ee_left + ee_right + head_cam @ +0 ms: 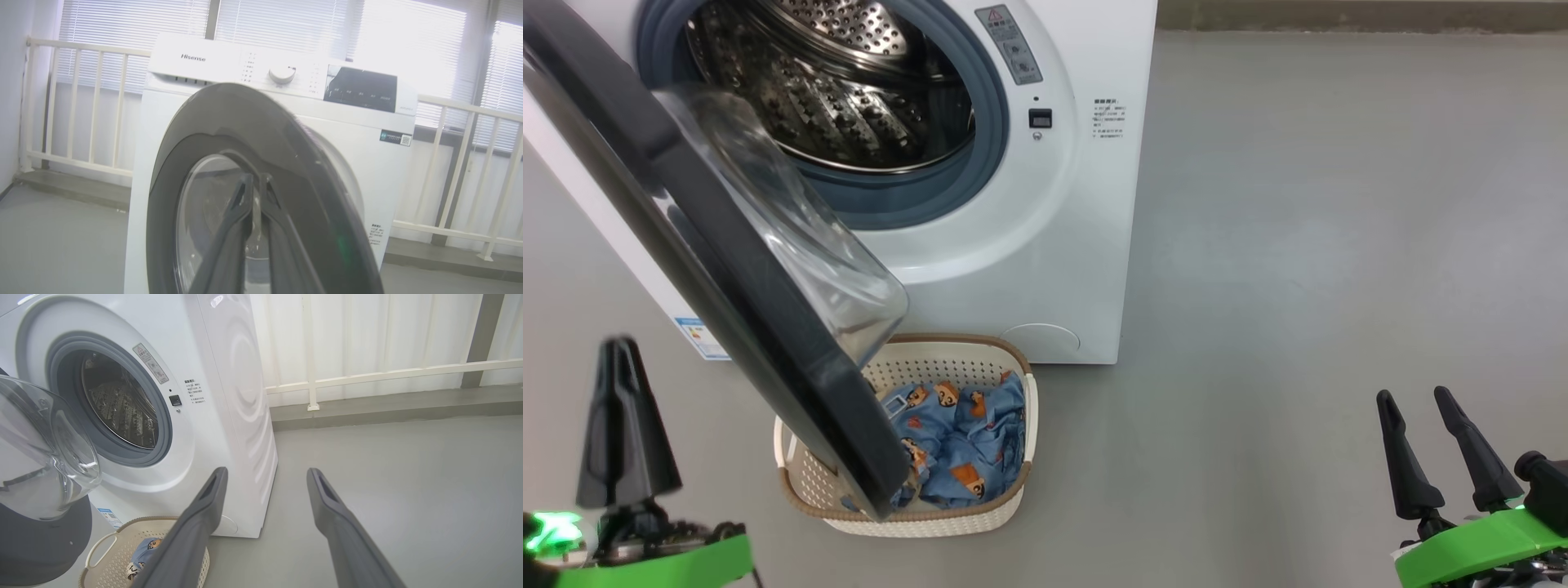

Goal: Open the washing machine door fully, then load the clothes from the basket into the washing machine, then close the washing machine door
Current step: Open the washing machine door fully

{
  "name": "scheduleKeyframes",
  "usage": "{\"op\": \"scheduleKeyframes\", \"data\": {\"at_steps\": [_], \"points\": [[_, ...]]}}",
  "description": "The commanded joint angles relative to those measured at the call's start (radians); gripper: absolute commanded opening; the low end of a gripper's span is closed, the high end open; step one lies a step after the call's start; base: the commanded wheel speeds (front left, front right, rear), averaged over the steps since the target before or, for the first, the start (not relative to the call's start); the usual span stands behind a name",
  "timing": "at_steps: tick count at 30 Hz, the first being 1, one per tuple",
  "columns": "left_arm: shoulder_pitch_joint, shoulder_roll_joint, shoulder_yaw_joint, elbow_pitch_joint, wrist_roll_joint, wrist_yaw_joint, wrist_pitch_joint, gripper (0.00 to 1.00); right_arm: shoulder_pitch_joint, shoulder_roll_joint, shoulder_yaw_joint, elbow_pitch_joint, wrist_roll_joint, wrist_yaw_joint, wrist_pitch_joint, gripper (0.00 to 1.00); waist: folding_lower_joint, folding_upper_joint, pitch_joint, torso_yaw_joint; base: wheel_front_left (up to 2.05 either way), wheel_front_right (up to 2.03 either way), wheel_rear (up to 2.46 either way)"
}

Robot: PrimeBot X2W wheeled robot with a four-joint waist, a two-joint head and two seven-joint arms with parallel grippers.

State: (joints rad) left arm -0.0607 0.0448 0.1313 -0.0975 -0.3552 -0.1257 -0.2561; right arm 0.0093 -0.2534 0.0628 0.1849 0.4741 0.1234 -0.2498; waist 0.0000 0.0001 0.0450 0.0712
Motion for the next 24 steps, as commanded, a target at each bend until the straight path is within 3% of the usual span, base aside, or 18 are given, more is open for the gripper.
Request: {"op": "scheduleKeyframes", "data": {"at_steps": [1, 5, 10, 16, 24], "points": [[-0.034, 0.01, 0.021, -0.054, 0.013, -0.005, -0.006, 0.0, 0.001, -0.018, 0.017, -0.027, -0.015, 0.007, -0.012, 1.0, 0.0, -0.0001, -0.002, 0.001, 0.0, 0.0, 0.0], [-0.015, 0.007, -0.091, -0.224, 0.001, -0.005, -0.006, 0.0, 0.004, -0.019, 0.02, -0.028, -0.016, 0.007, -0.012, 1.0, 0.0, -0.0001, -0.008, 0.001, 0.0, 0.0, 0.0], [0.014, 0.006, -0.266, -0.283, 0.002, 0.008, 0.038, 0.0, 0.002, -0.019, 0.026, -0.032, -0.02, 0.007, -0.012, 1.0, 0.0, -0.0001, -0.01, -0.004, 0.0, 0.0, 0.0], [0.0, 0.006, -0.402, -0.137, -0.071, 0.057, 0.03, 0.0, -0.003, -0.019, 0.033, -0.036, -0.021, 0.007, -0.012, 1.0, 0.0, -0.0001, -0.003, -0.013, 0.0, 0.0, 0.0], [-0.074, 0.006, -0.426, 0.129, -0.135, 0.064, 0.003, 0.0, -0.012, -0.021, 0.035, -0.04, -0.022, 0.007, -0.012, 0.95, 0.0, -0.0001, 0.015, -0.018, 0.0, 0.0, 0.0]]}}
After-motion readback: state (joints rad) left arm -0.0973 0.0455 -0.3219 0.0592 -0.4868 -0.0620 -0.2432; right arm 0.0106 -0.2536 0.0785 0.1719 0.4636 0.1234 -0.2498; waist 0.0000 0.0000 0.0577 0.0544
